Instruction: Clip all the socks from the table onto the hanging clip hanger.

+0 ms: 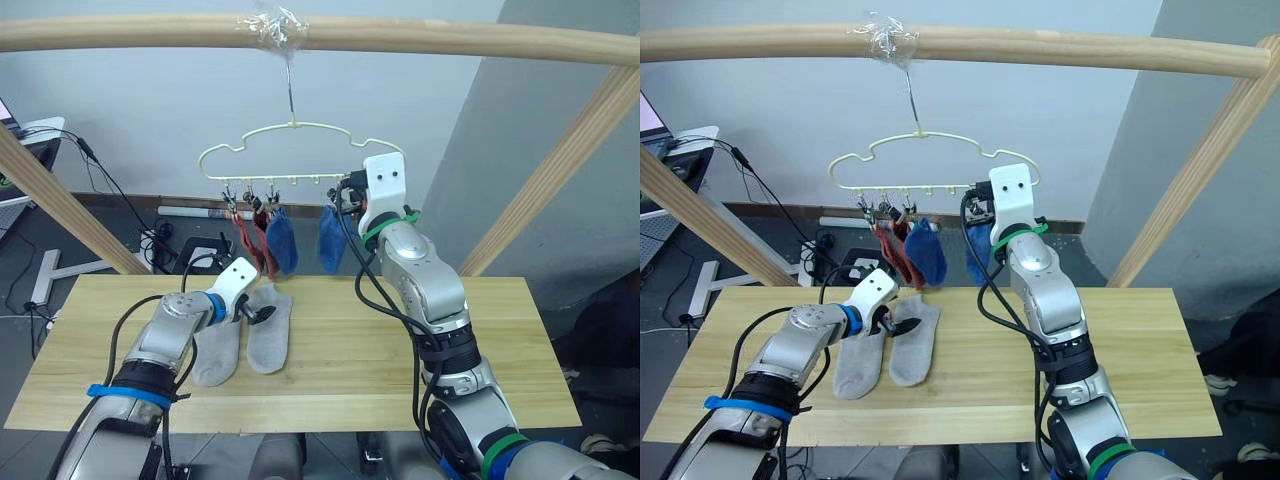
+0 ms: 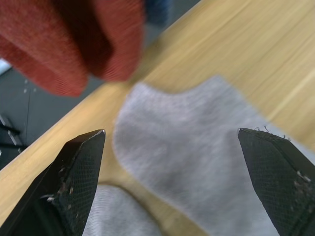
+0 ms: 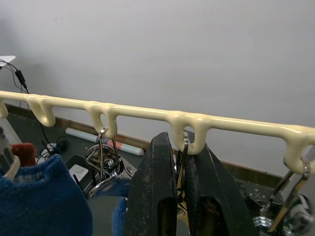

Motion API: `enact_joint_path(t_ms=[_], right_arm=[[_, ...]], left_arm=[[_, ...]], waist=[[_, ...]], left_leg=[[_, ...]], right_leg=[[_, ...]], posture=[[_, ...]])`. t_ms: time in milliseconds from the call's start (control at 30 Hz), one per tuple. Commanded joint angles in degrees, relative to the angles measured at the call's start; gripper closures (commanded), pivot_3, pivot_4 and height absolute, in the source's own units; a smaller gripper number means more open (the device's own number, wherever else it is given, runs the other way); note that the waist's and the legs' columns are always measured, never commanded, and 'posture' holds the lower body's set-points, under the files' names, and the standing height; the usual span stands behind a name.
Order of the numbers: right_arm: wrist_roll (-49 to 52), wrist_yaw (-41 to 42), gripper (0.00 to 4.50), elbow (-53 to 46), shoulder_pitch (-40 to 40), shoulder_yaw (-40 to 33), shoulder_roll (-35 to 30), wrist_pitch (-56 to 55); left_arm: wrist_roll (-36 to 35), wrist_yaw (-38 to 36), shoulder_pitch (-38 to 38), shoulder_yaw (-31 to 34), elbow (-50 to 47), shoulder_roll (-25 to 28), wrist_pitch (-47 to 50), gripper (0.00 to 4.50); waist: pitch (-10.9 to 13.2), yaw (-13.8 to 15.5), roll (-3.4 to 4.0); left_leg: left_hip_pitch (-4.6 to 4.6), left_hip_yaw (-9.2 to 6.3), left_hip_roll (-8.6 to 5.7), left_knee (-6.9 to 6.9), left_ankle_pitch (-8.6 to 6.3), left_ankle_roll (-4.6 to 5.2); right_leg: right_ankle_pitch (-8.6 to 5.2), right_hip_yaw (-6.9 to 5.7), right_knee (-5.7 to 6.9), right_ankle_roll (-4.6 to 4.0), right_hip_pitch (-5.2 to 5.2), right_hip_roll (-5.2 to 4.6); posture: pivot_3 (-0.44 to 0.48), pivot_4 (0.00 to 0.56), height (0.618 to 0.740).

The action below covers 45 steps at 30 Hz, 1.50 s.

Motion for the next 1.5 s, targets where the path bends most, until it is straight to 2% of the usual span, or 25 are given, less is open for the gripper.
enact_joint_path(t_ms=[33, 300, 333, 400, 800, 1100, 1300, 1500], right_arm=[[0.72, 0.39, 4.50, -2.29, -1.05, 0.41, 1.13, -0.59], [0.75, 0.39, 4.50, -3.12, -0.45, 0.86, 1.43, 0.07], [0.75, 0.39, 4.50, -3.24, -0.39, 0.92, 1.42, 0.17], [0.77, 0.39, 4.50, -3.57, -0.11, 1.03, 1.36, 0.37], [0.79, 0.38, 4.50, -4.03, 0.07, 1.14, 1.30, 0.91], [0.75, 0.27, 4.50, -4.02, 0.12, 0.91, 1.15, 0.90], [0.71, 0.19, 4.50, -4.00, 0.29, 0.87, 1.10, 0.85], [0.86, 0.37, 4.50, -3.79, 0.09, 0.86, 1.14, 0.72]], left_arm=[[1.17, -2.69, -1.72, -1.32, 3.61, -0.63, -2.56, 0.02], [2.60, -4.04, -5.35, -1.29, 12.48, -2.53, -4.73, 0.02], [2.84, -4.24, -5.38, -1.43, 12.70, -2.56, -5.24, 0.42], [3.49, -4.62, -4.96, -1.94, 12.70, -2.53, -6.39, 0.90], [1.36, -8.17, -3.36, 0.49, 12.05, -3.20, -5.25, 4.48], [-8.49, -17.92, 1.01, 4.57, 0.46, -3.59, -3.03, 4.48], [-12.99, -16.79, 3.75, 8.12, -6.73, -4.40, 0.06, 4.48], [-15.54, -17.98, 4.81, 7.02, -12.40, -5.83, 0.96, 4.48]], waist=[[0.00, 0.00, 0.00], [0.00, -0.01, -0.01], [0.00, -0.02, -0.01], [0.00, -0.01, -0.01], [-0.01, -0.06, -0.01], [0.00, -0.12, 0.00], [0.00, -0.18, 0.00], [0.00, -0.14, 0.00]], left_leg=[[0.00, 0.00, 0.00, 0.00, 0.00, 0.00], [0.01, 0.01, 0.01, 0.01, 0.00, 0.00], [0.02, 0.02, 0.01, 0.01, 0.00, 0.00], [0.02, 0.02, 0.01, 0.01, 0.00, 0.00], [0.04, 0.01, 0.02, 0.01, 0.00, 0.00], [-0.03, 0.00, 0.01, 0.00, 0.00, 0.00], [0.02, -0.01, 0.03, 0.00, 0.00, 0.00], [0.00, -0.02, 0.02, 0.00, 0.00, 0.00]], right_leg=[[0.00, 0.01, 0.00, 0.00, -0.01, 0.00], [0.00, -0.08, 0.05, 0.00, 0.01, 0.00], [0.00, -0.07, 0.05, 0.00, 0.01, 0.00], [0.00, -0.06, 0.05, 0.00, 0.01, 0.00], [0.00, -0.04, 0.06, 0.00, 0.01, 0.00], [0.00, -0.03, 0.01, 0.00, -0.01, 0.00], [0.00, -0.03, 0.04, 0.00, 0.00, 0.01], [0.00, -0.02, 0.01, 0.00, 0.00, 0.00]], posture=[[-0.034, 0.220, 0.701], [-0.044, 0.216, 0.701], [-0.044, 0.216, 0.701], [-0.048, 0.215, 0.701], [-0.051, 0.214, 0.701], [-0.056, 0.219, 0.701], [-0.056, 0.220, 0.701], [-0.050, 0.221, 0.701]])
